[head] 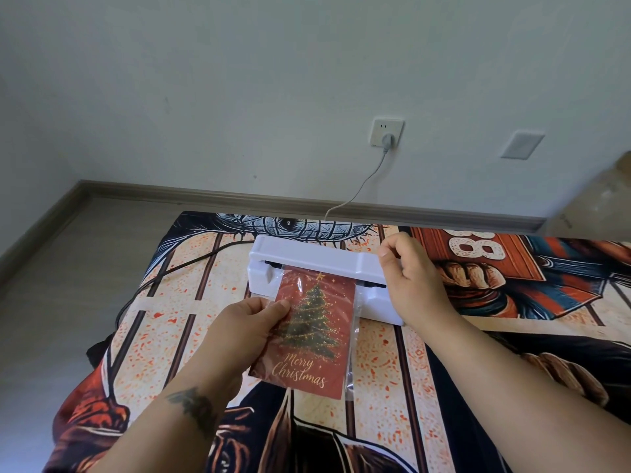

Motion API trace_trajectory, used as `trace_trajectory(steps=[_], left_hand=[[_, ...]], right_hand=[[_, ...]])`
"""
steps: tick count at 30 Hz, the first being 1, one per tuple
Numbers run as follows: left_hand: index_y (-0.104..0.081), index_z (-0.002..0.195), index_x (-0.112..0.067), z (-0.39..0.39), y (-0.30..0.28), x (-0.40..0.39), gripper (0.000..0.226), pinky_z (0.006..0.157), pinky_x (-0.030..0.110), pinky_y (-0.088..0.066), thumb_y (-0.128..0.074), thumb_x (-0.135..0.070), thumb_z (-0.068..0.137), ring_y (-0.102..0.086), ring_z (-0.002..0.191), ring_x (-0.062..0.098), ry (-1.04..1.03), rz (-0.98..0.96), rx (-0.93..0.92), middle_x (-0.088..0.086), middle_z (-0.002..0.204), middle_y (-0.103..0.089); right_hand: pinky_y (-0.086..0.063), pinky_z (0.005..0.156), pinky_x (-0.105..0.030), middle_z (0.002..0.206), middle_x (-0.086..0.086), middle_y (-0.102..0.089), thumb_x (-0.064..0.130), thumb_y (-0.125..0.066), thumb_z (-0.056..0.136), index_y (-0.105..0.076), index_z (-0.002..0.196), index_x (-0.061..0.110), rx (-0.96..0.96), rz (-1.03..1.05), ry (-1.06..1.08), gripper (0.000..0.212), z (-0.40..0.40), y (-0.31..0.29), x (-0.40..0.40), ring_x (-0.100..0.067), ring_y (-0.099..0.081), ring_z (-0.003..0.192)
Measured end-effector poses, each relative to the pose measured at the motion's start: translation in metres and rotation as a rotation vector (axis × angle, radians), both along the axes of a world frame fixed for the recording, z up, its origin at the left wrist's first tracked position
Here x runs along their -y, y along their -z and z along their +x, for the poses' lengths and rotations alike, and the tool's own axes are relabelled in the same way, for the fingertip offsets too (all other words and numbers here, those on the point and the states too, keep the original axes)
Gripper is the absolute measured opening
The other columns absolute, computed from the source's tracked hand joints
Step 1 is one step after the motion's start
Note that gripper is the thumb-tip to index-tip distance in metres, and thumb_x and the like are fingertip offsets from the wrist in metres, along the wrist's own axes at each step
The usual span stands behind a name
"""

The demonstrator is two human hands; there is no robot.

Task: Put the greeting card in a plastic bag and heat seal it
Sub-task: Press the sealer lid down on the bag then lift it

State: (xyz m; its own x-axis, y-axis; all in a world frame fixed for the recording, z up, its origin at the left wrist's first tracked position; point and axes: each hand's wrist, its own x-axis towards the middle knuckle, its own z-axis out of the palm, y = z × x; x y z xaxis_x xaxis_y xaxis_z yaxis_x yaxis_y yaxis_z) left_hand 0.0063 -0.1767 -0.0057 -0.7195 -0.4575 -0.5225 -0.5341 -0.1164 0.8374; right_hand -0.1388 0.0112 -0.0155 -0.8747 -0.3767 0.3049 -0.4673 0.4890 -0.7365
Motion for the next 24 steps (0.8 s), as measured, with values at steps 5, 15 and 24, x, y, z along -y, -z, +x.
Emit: trace_trajectory(steps=[5, 15, 24], left_hand=[[-0.069, 0.086, -0.004, -0.0005, 0.0007, 0.0005, 0.028, 0.045, 0.029, -0.056, -0.067, -0.032, 0.089, -0.073, 0.054, 0.028, 0.017, -0.008, 0.013, 0.014, 0.07, -0.078], [-0.072, 0.087, -0.01, -0.0008, 0.0003, -0.0002, 0.033, 0.073, 0.044, -0.06, -0.064, -0.043, 0.087, -0.076, 0.068, 0.029, 0.069, -0.103, 0.033, 0.009, 0.073, -0.078], [-0.068, 0.093, -0.009, -0.0019, 0.0033, -0.0011, 0.034, 0.07, 0.042, -0.058, -0.065, -0.042, 0.086, -0.075, 0.075, 0.03, 0.085, -0.141, -0.037, 0.011, 0.084, -0.077]], right_hand=[[-0.034, 0.067, -0.02, 0.086, 0.0, -0.053, 0.016, -0.046, 0.095, -0.046, 0.08, 0.022, -0.007, -0.02, 0.024, 0.016, 0.0017, 0.0014, 0.0003, -0.016, -0.046, 0.08], [-0.04, 0.073, -0.035, 0.089, -0.005, -0.054, 0.012, -0.047, 0.094, -0.047, 0.081, 0.019, -0.018, -0.03, 0.053, 0.015, 0.0031, 0.0008, 0.0031, -0.022, -0.048, 0.084], [-0.039, 0.075, -0.034, 0.088, -0.007, -0.056, 0.007, -0.048, 0.092, -0.053, 0.083, 0.008, -0.021, -0.035, 0.062, 0.011, 0.0038, -0.0011, 0.0038, -0.022, -0.049, 0.084]])
